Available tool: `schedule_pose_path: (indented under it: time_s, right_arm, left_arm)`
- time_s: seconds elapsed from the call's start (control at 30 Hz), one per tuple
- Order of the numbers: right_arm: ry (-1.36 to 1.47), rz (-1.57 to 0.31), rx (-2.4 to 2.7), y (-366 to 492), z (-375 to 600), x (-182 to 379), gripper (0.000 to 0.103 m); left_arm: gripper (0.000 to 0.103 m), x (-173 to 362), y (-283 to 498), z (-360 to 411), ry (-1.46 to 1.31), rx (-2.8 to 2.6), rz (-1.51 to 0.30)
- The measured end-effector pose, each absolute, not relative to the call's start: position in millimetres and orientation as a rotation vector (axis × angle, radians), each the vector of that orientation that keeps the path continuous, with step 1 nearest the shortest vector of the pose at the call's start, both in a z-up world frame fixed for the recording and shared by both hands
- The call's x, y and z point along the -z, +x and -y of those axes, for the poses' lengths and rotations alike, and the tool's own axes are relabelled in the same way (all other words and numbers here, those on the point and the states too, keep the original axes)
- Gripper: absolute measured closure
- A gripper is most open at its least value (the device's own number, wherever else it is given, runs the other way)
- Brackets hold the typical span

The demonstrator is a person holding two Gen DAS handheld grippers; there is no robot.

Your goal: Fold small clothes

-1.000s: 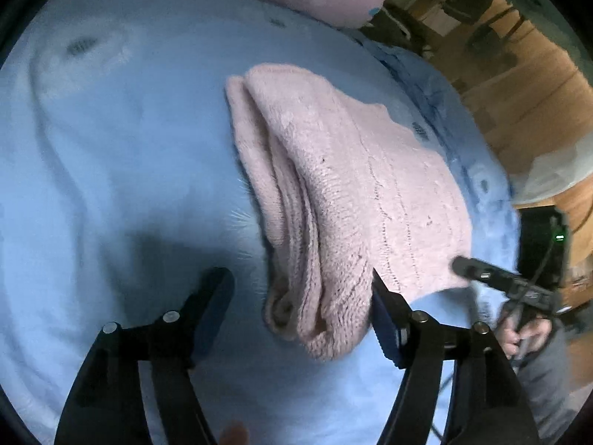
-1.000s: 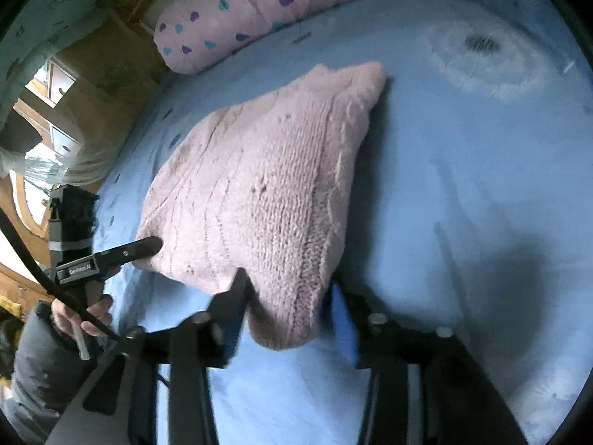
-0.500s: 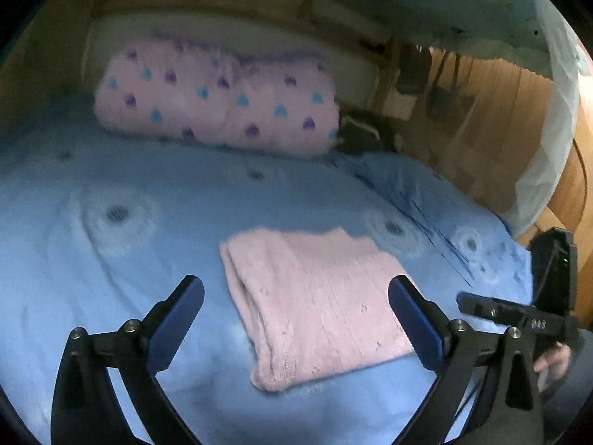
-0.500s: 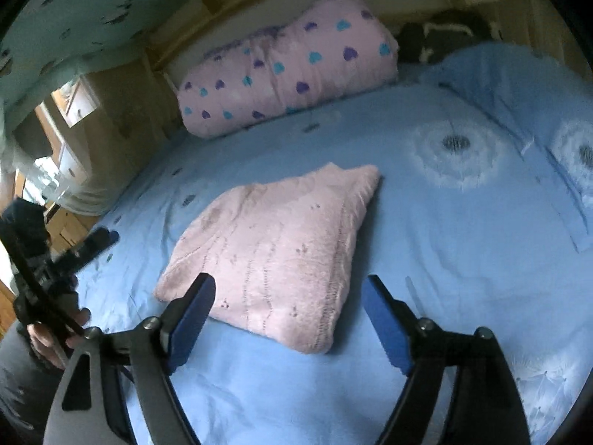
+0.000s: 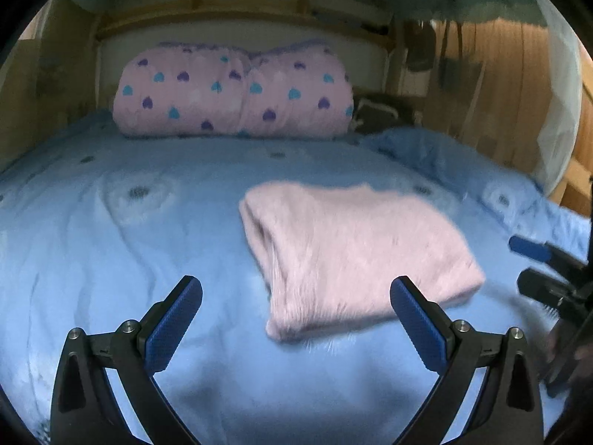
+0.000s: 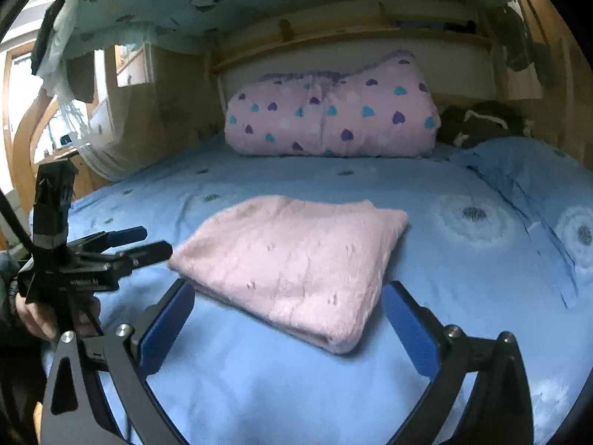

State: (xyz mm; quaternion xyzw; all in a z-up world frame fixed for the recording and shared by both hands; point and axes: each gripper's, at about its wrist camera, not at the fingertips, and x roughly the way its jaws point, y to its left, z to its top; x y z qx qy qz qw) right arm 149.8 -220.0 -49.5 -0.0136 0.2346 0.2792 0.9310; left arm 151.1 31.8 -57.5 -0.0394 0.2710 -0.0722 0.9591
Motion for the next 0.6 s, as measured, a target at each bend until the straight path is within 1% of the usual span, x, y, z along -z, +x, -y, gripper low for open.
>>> schedule_pose_path:
  time_s: [0.07,0.13,0.27,0.6]
  right_arm:
    - [-0.048,-0.514,-0.56,153,215,56,0.0]
    - [-0.058,-0.528,-0.562,155,212,58,0.0]
    - [-0.055,-0.534,-0.559,156,212,59,0.0]
    - [-0.059,-0.553,-0.556,160,211,60,0.0]
  left_arm:
    - [0.005,60,154,-27,-0.07,0.155,-0.574]
    - [0.005,59,149,-23,-0.061,0.167,-0.559]
    - [0.005,57,143,-18,-0.035,0.161,-0.539]
    - [0.005,59,148,-24,-0.065,0.154,-0.567]
